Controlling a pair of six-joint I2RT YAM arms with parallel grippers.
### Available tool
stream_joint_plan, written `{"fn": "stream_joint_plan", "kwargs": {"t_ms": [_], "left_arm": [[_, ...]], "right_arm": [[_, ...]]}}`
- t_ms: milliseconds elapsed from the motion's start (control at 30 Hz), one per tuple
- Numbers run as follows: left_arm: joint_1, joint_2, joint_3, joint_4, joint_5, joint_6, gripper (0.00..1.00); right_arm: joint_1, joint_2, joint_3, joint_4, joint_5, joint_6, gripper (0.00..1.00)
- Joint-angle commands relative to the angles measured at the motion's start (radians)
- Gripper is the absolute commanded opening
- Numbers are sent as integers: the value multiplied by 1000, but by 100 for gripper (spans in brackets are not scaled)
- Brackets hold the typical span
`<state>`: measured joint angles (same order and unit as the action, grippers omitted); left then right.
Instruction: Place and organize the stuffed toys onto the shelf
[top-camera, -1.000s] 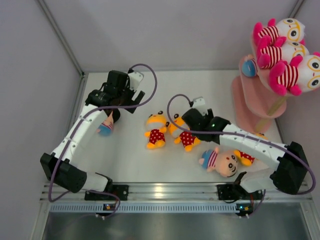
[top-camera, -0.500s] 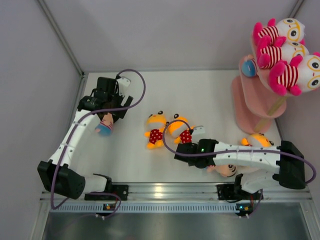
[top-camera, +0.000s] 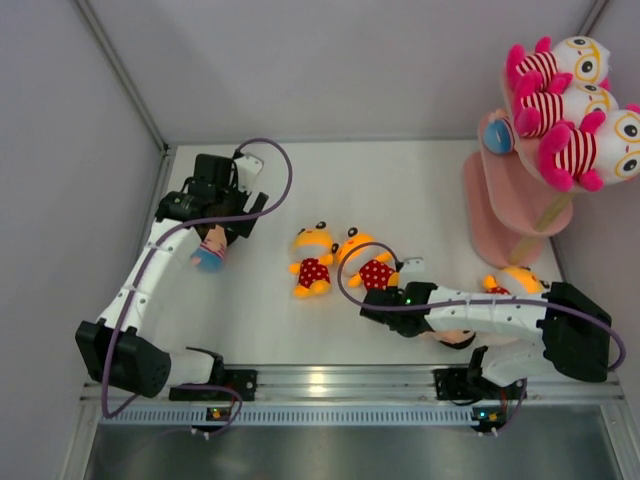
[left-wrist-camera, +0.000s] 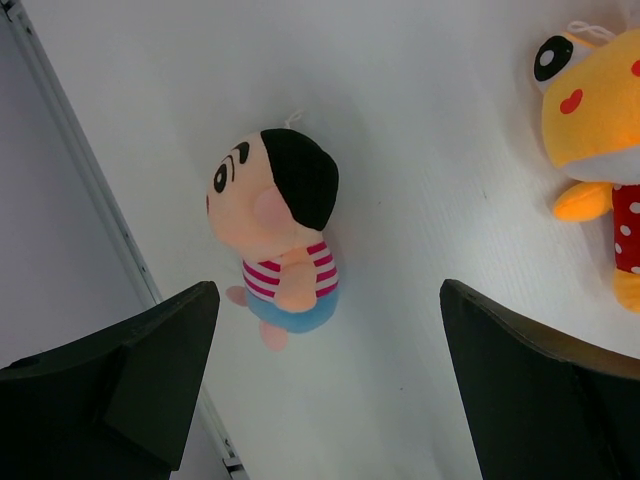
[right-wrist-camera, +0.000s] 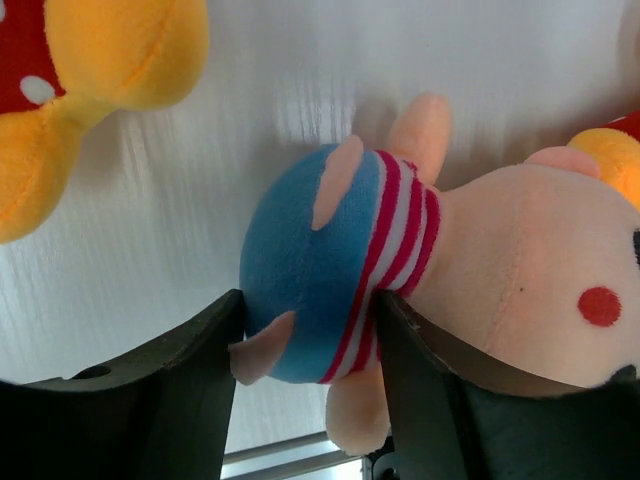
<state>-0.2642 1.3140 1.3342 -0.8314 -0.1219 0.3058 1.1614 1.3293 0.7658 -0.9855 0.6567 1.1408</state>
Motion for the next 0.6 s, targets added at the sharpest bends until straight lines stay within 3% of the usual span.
{"fn": "stream_joint_plan", "kwargs": {"t_ms": [0,67,100,167,200,333,400,567], "left_arm": [[3,4,25,25,8,1,98],[3,8,25,26,10,1,98],[3,7,23,26,10,4,98],[3,8,22,26,5,6,98],[3,8,22,26,4,4,98],[3,16,22,26,11,6,98],[3,19,25,28,11,6,98],[3,27,28,26,22,7,98]], "right_arm": [[-38,16,-37,145,17,-55,53],[-57,18,-48,168,27,-68,39],[-63,16,-54,165,43,-72,25],[-68,-16,-45,154,47,-101,12],[-66,-31,-5,147,43,-152,0],[-37,-123,202,47,80,-323,0],[-29,-153,339,53,60,-505,0],[-43,-159,461,284,20,-1060,0]]}}
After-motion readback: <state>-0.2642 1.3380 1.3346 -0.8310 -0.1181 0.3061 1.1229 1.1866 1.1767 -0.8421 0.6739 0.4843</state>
